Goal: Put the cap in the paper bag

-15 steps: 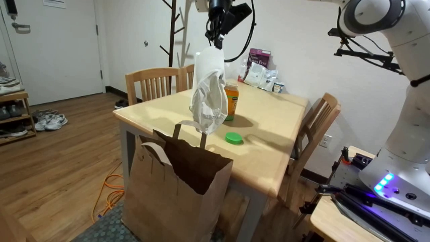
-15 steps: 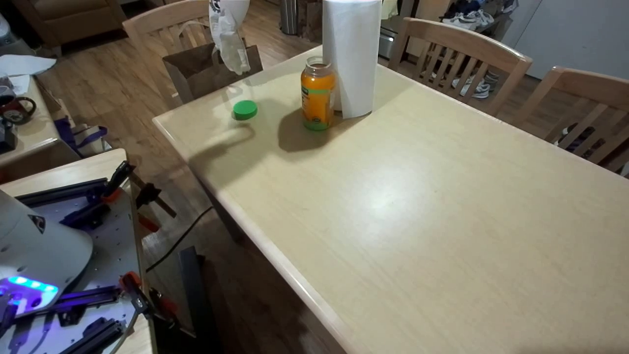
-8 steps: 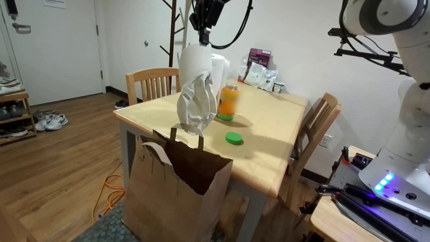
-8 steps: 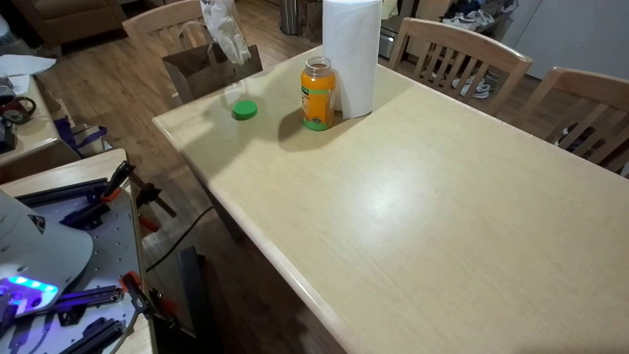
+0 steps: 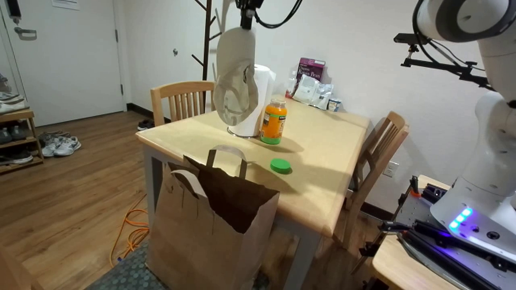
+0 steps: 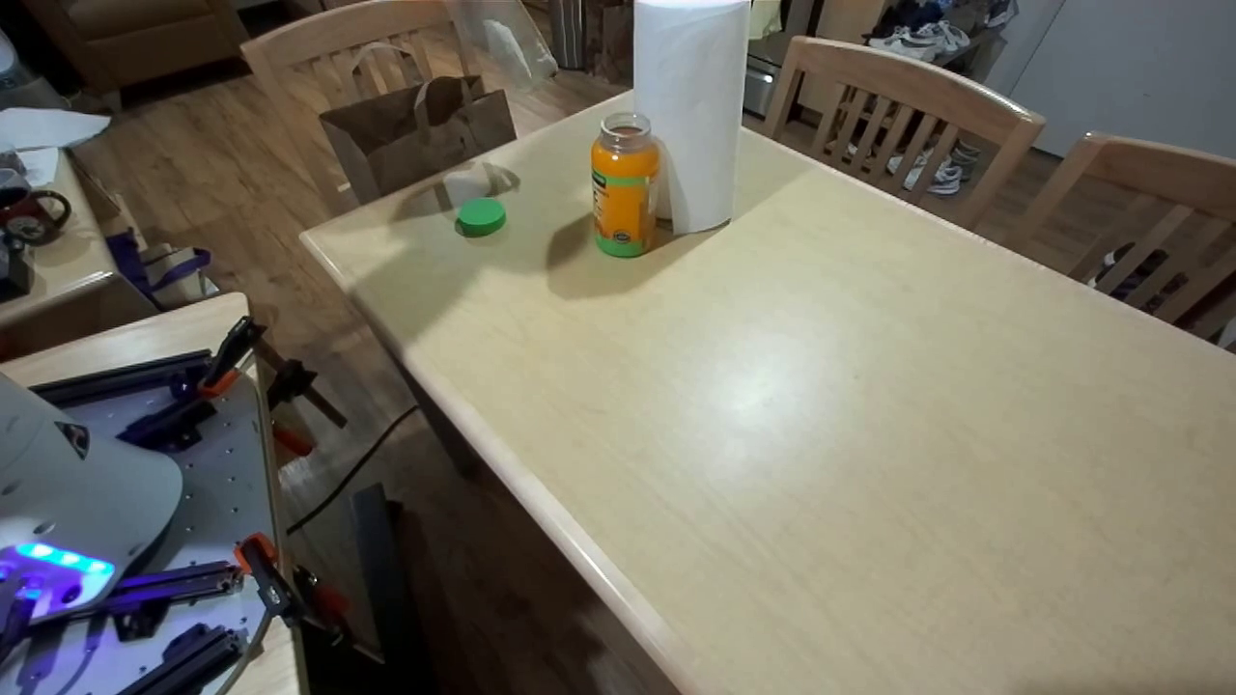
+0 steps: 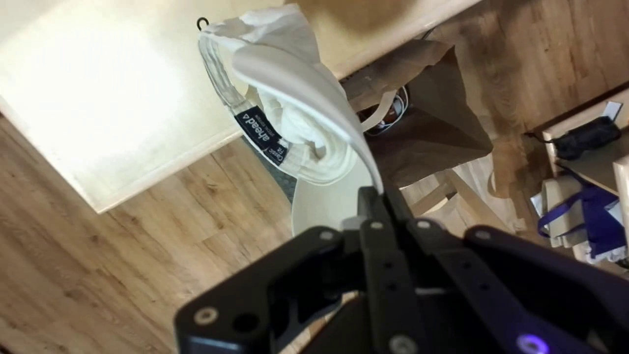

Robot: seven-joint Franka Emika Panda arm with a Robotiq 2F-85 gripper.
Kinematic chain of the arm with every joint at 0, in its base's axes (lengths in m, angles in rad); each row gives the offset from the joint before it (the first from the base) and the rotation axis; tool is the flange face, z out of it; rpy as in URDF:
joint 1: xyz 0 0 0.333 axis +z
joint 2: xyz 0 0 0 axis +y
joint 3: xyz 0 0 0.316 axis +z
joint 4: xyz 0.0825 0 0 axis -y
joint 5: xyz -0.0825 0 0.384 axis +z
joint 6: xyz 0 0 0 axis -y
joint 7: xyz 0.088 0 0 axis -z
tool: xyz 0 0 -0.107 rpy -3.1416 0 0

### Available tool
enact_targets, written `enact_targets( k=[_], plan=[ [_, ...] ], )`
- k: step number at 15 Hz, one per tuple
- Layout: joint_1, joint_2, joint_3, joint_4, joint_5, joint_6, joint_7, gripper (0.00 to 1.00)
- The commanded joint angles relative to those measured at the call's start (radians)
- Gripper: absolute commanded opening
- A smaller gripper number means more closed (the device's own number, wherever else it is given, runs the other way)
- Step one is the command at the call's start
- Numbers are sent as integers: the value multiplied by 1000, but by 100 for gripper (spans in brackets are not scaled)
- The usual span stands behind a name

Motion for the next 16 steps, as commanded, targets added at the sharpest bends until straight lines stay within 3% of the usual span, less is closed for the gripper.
enact_targets(
  k=[1,6,7,12,16],
  plan=[
    [32,18,-3,53,-20,-3,8,1],
    [30,45,116,26,124,-36,-80,1],
    [41,34,85,19,85,-7,-33,4],
    [40,52,109,19,105,-13,-56,1],
    [135,26,55,71,-19,15,-79,1]
  ],
)
